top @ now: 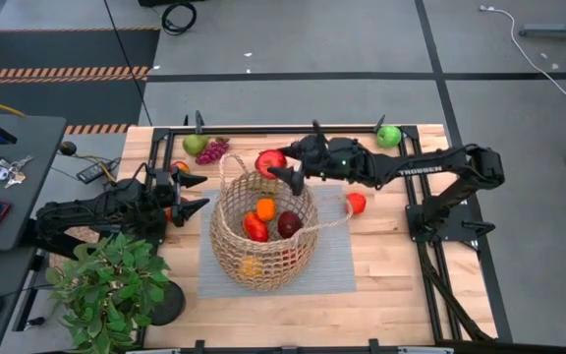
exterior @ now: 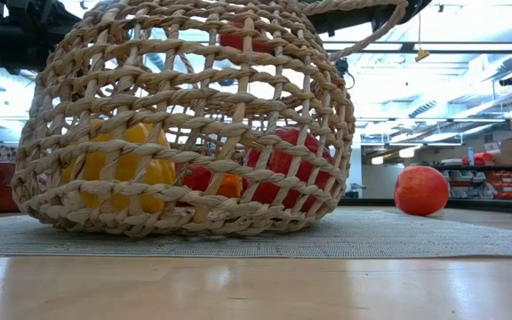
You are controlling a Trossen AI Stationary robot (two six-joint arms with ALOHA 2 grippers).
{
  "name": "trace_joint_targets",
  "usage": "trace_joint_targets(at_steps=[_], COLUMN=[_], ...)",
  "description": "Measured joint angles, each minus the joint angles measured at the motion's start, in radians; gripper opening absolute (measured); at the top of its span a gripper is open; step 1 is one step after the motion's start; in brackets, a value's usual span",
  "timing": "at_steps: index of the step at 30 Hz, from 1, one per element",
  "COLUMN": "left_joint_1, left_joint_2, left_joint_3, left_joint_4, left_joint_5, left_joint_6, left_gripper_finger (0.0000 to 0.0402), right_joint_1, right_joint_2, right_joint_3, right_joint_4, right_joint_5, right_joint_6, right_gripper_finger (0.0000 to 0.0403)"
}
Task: Build produce basket
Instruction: Put the red apple into the brown woven basket
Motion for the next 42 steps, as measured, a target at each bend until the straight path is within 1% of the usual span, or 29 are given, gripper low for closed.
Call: trace_joint_targets(at_steps=[5, 9, 11, 14, 17, 19, 23, 26, 28, 30, 33, 35, 37, 38, 40, 42], left_joint_1=[0.000, 0.000, 0.000, 0.000, 0.000, 0.000, 0.000, 0.000, 0.000, 0.000, 0.000, 0.000, 0.000, 0.000, 0.000, 0.000], left_joint_2=[0.000, 0.000, 0.000, 0.000, 0.000, 0.000, 0.000, 0.000, 0.000, 0.000, 0.000, 0.000, 0.000, 0.000, 0.000, 0.000], left_joint_3=[0.000, 0.000, 0.000, 0.000, 0.000, 0.000, 0.000, 0.000, 0.000, 0.000, 0.000, 0.000, 0.000, 0.000, 0.000, 0.000], left_joint_4=[0.000, 0.000, 0.000, 0.000, 0.000, 0.000, 0.000, 0.000, 0.000, 0.000, 0.000, 0.000, 0.000, 0.000, 0.000, 0.003], left_joint_5=[0.000, 0.000, 0.000, 0.000, 0.000, 0.000, 0.000, 0.000, 0.000, 0.000, 0.000, 0.000, 0.000, 0.000, 0.000, -0.001], left_joint_6=[0.000, 0.000, 0.000, 0.000, 0.000, 0.000, 0.000, 0.000, 0.000, 0.000, -0.001, 0.000, 0.000, 0.000, 0.000, 0.000], left_gripper_finger=[0.0389, 0.0389, 0.0389, 0.0389, 0.0389, 0.0389, 0.0389, 0.0389, 0.0389, 0.0389, 0.0389, 0.0389, 0.0389, 0.0389, 0.0389, 0.0389], right_joint_1=[-0.035, -0.051, -0.055, -0.054, -0.050, -0.050, -0.050, -0.050, -0.048, -0.034, -0.008, 0.009, 0.023, 0.030, 0.049, 0.065], right_joint_2=[0.000, 0.000, 0.000, 0.000, 0.000, 0.000, 0.000, 0.000, -0.001, -0.001, -0.001, 0.006, 0.017, 0.023, 0.049, 0.076], right_joint_3=[0.000, 0.000, 0.000, 0.000, 0.000, 0.000, 0.000, 0.000, 0.000, 0.000, 0.029, 0.077, 0.129, 0.152, 0.213, 0.267], right_joint_4=[0.110, 0.213, 0.252, 0.272, 0.269, 0.266, 0.266, 0.252, 0.205, 0.116, -0.108, -0.258, -0.349, -0.389, -0.414, -0.494], right_joint_5=[-0.275, -0.504, -0.624, -0.786, -0.896, -0.943, -0.944, -0.893, -0.802, -0.676, -0.460, -0.358, -0.319, -0.319, -0.319, -0.321], right_joint_6=[0.132, 0.187, 0.166, 0.091, -0.008, -0.048, -0.051, -0.051, -0.074, -0.127, -0.225, -0.258, -0.265, -0.266, -0.267, -0.277], right_gripper_finger=[0.0350, 0.0350, 0.0350, 0.0350, 0.0350, 0.0350, 0.0350, 0.0350, 0.0350, 0.0350, 0.0350, 0.0350, 0.0350, 0.0350, 0.0350, 0.0350])
